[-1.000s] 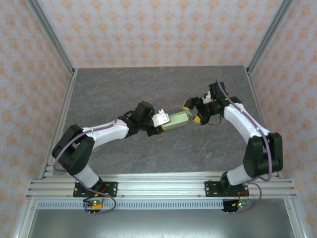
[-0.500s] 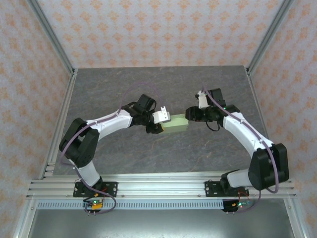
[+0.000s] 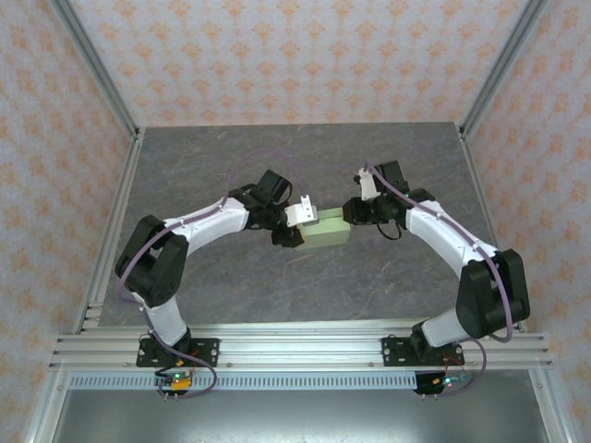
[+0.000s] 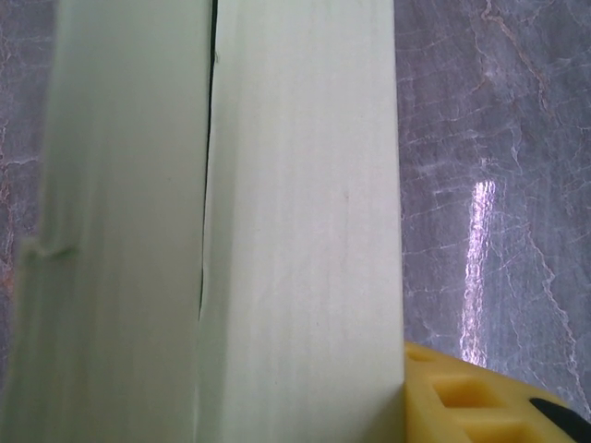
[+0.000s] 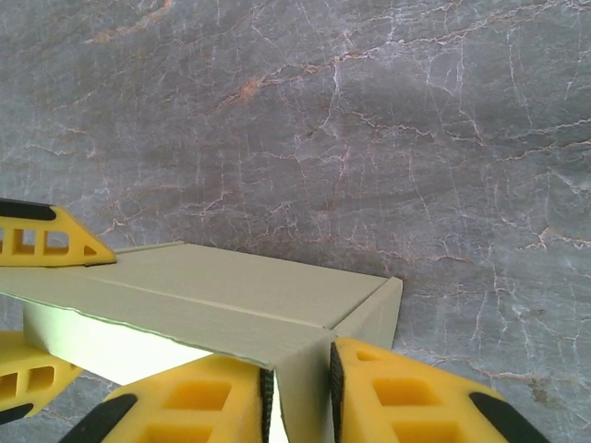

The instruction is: Fold the paper box

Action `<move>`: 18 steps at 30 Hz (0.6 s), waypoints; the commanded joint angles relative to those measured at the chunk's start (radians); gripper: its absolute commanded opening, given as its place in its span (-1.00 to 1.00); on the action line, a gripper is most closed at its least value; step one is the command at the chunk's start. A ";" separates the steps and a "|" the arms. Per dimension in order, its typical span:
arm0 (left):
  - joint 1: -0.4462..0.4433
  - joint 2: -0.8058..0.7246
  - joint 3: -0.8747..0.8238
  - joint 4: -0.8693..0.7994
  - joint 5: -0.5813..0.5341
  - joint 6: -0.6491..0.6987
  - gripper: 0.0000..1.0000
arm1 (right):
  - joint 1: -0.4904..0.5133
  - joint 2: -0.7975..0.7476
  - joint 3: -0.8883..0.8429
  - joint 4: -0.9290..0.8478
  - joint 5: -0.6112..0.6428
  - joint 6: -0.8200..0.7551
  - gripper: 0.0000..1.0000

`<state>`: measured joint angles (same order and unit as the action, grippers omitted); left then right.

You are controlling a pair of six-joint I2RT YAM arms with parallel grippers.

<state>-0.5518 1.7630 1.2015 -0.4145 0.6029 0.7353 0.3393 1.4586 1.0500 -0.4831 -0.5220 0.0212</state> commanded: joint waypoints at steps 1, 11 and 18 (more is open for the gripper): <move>0.001 0.016 0.028 -0.050 0.004 0.022 -0.12 | 0.019 0.006 0.047 -0.038 0.036 0.009 -0.48; 0.006 0.027 0.024 0.016 -0.027 -0.052 -0.09 | 0.038 0.038 0.031 -0.059 0.042 0.038 -0.76; 0.008 0.026 0.001 0.082 -0.078 -0.146 -0.01 | 0.079 0.011 -0.039 0.016 0.118 0.108 -0.78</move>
<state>-0.5472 1.7702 1.2034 -0.4030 0.5831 0.6559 0.3824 1.4773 1.0576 -0.4736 -0.4297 0.0788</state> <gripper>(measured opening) 0.485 0.112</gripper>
